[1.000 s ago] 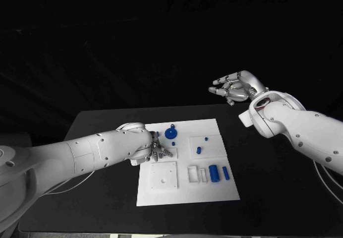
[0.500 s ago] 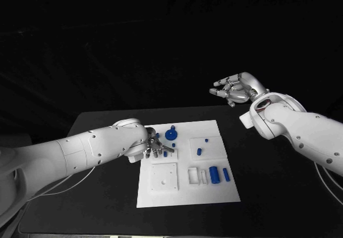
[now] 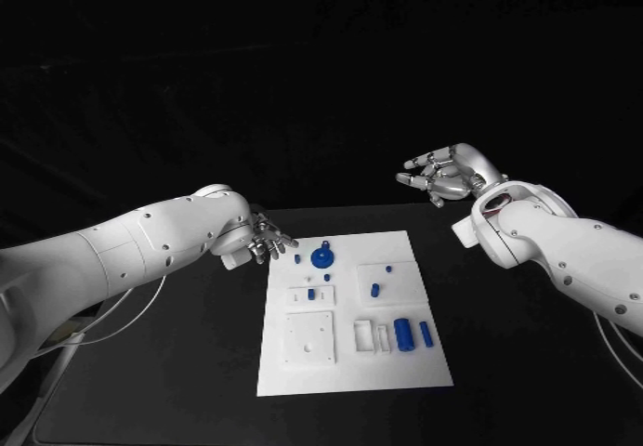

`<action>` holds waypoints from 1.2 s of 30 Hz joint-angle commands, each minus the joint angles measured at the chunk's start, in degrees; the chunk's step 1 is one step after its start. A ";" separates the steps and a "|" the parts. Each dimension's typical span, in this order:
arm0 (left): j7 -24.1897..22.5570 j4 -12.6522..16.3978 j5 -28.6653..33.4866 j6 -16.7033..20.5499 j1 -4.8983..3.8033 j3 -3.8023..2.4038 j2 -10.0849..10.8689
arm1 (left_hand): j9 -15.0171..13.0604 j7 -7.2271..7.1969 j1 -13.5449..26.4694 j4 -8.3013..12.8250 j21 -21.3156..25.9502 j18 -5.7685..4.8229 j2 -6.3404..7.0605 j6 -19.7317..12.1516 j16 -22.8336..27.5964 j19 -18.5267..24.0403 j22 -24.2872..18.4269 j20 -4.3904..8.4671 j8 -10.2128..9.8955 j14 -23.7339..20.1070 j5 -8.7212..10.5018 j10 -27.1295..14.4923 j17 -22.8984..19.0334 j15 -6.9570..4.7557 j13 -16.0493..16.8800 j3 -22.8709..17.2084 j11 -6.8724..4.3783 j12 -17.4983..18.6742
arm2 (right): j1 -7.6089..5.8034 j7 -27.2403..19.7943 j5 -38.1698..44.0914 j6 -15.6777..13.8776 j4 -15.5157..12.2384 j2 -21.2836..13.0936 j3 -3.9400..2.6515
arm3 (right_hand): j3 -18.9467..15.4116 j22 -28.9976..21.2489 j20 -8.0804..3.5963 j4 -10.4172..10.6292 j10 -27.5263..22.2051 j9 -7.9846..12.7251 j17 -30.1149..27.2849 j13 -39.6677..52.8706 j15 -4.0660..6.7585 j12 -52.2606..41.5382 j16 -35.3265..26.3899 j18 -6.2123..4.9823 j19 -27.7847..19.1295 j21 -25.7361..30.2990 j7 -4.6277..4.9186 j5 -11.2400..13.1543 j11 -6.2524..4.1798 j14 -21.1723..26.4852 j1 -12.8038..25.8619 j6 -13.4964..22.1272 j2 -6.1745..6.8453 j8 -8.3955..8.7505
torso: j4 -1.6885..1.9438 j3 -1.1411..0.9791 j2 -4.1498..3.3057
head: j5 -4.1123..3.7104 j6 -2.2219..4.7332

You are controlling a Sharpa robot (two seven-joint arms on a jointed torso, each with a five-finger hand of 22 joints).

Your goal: Assemble the parts on the task board

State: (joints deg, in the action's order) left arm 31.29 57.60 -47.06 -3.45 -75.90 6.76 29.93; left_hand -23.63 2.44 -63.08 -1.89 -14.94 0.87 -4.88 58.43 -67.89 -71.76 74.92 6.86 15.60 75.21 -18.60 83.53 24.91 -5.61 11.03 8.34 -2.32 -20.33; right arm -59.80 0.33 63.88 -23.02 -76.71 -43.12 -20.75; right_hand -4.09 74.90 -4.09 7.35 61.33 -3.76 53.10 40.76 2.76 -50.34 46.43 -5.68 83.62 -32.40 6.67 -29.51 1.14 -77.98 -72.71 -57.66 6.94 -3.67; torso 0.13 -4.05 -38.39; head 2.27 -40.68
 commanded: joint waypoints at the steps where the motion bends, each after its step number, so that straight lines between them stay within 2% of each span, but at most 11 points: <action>1: -2.45 -2.56 1.97 -1.84 -0.28 -0.06 -1.27 | 1.18 0.30 0.24 -0.19 0.42 -0.56 0.28 -0.41 0.08 -0.33 0.89 -0.29 0.82 -0.16 0.43 0.04 -0.09 0.22 0.10 0.49 0.34 0.12 | -0.01 -0.56 -0.13 0.65 -0.04 0.06 -0.03 | 0.21 3.85 -0.02 0.25 0.07 0.06 -0.06 -0.05 0.25 -0.26 0.14 -0.13 0.33 -0.27 -0.06 -0.32 -0.21 0.00 0.05 -0.09 -0.34 0.06 | -0.06 -0.01 -0.21 | 0.08 0.31; 2: -2.73 -3.65 1.85 -2.00 -0.33 -0.07 -1.78 | 1.60 0.33 0.38 -0.42 0.46 -0.55 0.42 -0.54 0.04 -0.40 0.91 -0.29 1.09 -0.14 0.74 0.01 -0.10 0.23 0.12 0.64 0.36 0.10 | -0.02 -0.55 -0.13 0.64 -0.08 0.06 -0.03 | 0.21 3.85 -0.02 0.25 0.07 0.06 -0.06 -0.05 0.25 -0.26 0.14 -0.13 0.33 -0.27 -0.06 -0.32 -0.21 0.00 0.05 -0.09 -0.34 0.06 | -0.06 -0.01 -0.27 | 0.08 0.37; 3: -2.99 -4.77 1.74 -2.15 -0.36 -0.07 -2.32 | 1.80 0.36 0.68 -0.71 0.49 -0.53 0.64 -0.62 0.05 -0.41 0.91 -0.30 1.23 -0.16 2.03 -0.01 -0.11 0.24 0.15 0.85 0.38 0.07 | -0.02 -0.55 -0.13 0.63 -0.13 0.07 -0.03 | 0.21 3.85 -0.02 0.25 0.07 0.06 -0.06 -0.05 0.25 -0.26 0.14 -0.13 0.33 -0.27 -0.06 -0.32 -0.21 0.00 0.05 -0.09 -0.34 0.06 | -0.08 -0.02 -0.38 | 0.10 0.49; 5: -3.47 -6.76 1.60 -2.49 -0.39 -0.07 -3.34 | 2.33 0.50 1.59 -1.59 0.57 -0.50 1.05 -1.08 0.05 -0.45 0.91 -0.36 1.34 -0.17 6.68 -0.08 -0.12 0.31 0.21 1.12 0.50 -0.03 | -0.02 -0.55 -0.13 0.63 -0.22 0.10 -0.03 | 0.21 3.85 -0.02 0.25 0.07 0.06 -0.06 -0.05 0.25 -0.26 0.14 -0.13 0.33 -0.27 -0.06 -0.32 -0.21 0.00 0.05 -0.09 -0.34 0.06 | -0.16 -0.07 -0.67 | 0.11 0.78; 6: -3.71 -7.85 1.54 -2.73 -0.40 -0.07 -3.91 | 2.49 0.50 1.81 -1.82 0.59 -0.48 1.30 -1.15 0.04 -0.46 0.92 -0.38 1.41 -0.16 7.29 -0.09 -0.13 0.33 0.25 1.12 0.50 -0.08 | -0.02 -0.54 -0.13 0.63 -0.28 0.11 -0.03 | 0.21 3.85 -0.02 0.25 0.07 0.06 -0.06 -0.05 0.25 -0.26 0.14 -0.13 0.33 -0.27 -0.06 -0.32 -0.21 0.00 0.05 -0.09 -0.34 0.06 | -0.13 -0.04 -0.79 | 0.04 0.88; 11: -4.64 -12.82 1.36 -4.67 -0.34 -0.03 -6.63 | 3.98 0.59 2.23 -3.06 0.77 -0.43 2.55 -1.58 -0.03 -0.51 0.98 -0.44 2.24 -0.25 7.81 -0.40 -0.16 0.38 0.47 -0.19 0.56 -0.44 | -0.02 -0.52 -0.12 0.63 -0.62 0.10 -0.03 | 0.21 3.85 -0.02 0.25 0.07 0.06 -0.06 -0.05 0.25 -0.26 0.14 -0.13 0.33 -0.27 -0.06 -0.32 -0.21 0.00 0.05 -0.09 -0.34 0.06 | -0.39 -0.18 -1.51 | 0.03 1.52; 19: -5.58 -18.21 0.52 -7.80 0.23 0.21 -9.61 | 4.53 0.69 2.26 -3.15 0.87 -0.46 2.69 -1.85 -0.10 -0.31 0.99 -0.53 2.36 -0.47 7.90 -0.71 -0.13 0.46 0.51 -0.47 0.67 -0.54 | -0.03 -0.45 -0.06 0.59 -1.12 0.12 -0.03 | 0.21 3.85 -0.02 0.25 0.07 0.06 -0.06 -0.05 0.25 -0.26 0.14 -0.13 0.33 -0.27 -0.06 -0.32 -0.21 0.00 0.05 -0.09 -0.34 0.06 | -0.43 -0.42 -2.48 | 0.12 2.23; 26: -6.51 -21.08 -0.04 -8.95 1.11 0.48 -11.18 | 4.85 0.78 2.28 -3.06 0.92 -0.45 2.75 -2.07 -0.12 -0.20 1.00 -0.58 2.33 -0.66 7.86 -0.95 -0.13 0.54 0.54 -0.52 0.74 -0.61 | -0.05 -0.45 -0.01 0.54 -1.35 0.21 -0.03 | 0.21 3.85 -0.02 0.25 0.07 0.06 -0.06 -0.05 0.25 -0.26 0.14 -0.13 0.33 -0.27 -0.06 -0.32 -0.21 0.00 0.05 -0.09 -0.34 0.06 | -0.48 -0.50 -3.05 | 0.02 2.52; 29: -7.01 -21.88 -0.03 -9.32 1.47 0.57 -11.72 | 6.92 1.18 2.43 -3.09 0.95 -0.33 2.82 -2.63 -0.18 -0.13 0.99 -0.72 1.16 -0.73 7.90 -1.16 -0.17 0.67 0.59 -0.56 0.92 -0.79 | -0.08 -0.45 0.02 0.52 -1.42 0.25 -0.03 | 0.21 3.85 -0.02 0.25 0.07 0.06 -0.06 -0.05 0.25 -0.26 0.14 -0.13 0.33 -0.27 -0.06 -0.32 -0.21 0.00 0.05 -0.09 -0.34 0.06 | -0.50 -0.57 -3.28 | -0.17 2.71; 30: -7.12 -22.08 0.00 -9.43 1.56 0.59 -11.90 | 8.72 1.18 2.52 -3.27 0.97 -0.27 2.94 -2.08 -0.28 -0.12 1.01 -0.76 0.96 -0.82 7.92 -1.26 -0.18 0.69 0.59 -0.66 0.93 -0.93 | -0.09 -0.45 0.02 0.51 -1.43 0.28 -0.03 | 0.21 3.85 -0.02 0.25 0.07 0.06 -0.06 -0.05 0.25 -0.26 0.14 -0.13 0.33 -0.27 -0.06 -0.32 -0.21 0.00 0.05 -0.09 -0.34 0.06 | -0.55 -0.57 -3.38 | -0.17 2.79; 36: -7.43 -23.00 0.09 -9.75 2.02 0.71 -12.78 | 9.15 1.21 2.86 -3.60 0.97 -0.29 2.94 -2.20 -0.29 -0.09 1.01 -0.77 1.10 -0.85 8.03 -1.34 -0.22 0.71 0.58 -0.66 0.96 -0.96 | -0.11 -0.46 0.05 0.50 -1.44 0.44 -0.03 | 0.36 3.85 -0.02 0.22 0.14 0.06 -0.05 -0.10 0.25 -0.24 0.15 -0.14 0.35 -0.37 -0.07 -0.36 -0.23 -0.04 0.15 -0.11 -0.32 0.06 | -0.63 -0.68 -3.70 | -0.13 2.91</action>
State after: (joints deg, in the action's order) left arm 25.23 34.76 -46.77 -11.62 -73.92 7.46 17.37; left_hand -14.49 3.66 -60.45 -5.23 -14.27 0.87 -2.25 56.16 -67.89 -71.76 74.95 6.45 16.79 74.61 -10.62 82.61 24.73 -5.00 11.56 7.69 -1.40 -20.93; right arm -59.85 0.35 63.79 -23.01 -78.03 -42.76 -20.74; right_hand -3.92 74.90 -4.09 7.51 61.34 -3.76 53.11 40.71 2.76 -50.34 46.43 -5.68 83.62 -32.40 6.67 -29.51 1.14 -77.98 -72.71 -57.66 6.94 -3.66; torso -0.44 -4.64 -41.86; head 2.08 -37.82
